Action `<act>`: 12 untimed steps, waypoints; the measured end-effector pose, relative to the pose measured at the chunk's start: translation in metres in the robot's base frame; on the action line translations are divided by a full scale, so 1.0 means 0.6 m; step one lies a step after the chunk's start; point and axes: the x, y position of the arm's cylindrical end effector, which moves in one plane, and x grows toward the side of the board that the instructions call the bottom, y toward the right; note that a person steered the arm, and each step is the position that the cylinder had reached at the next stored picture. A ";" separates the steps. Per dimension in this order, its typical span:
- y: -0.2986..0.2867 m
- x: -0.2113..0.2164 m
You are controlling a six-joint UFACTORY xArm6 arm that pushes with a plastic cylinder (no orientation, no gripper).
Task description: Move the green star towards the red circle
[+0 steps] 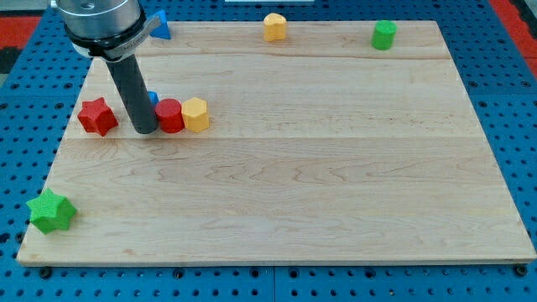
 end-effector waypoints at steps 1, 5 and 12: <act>0.000 0.000; -0.009 0.190; -0.080 0.163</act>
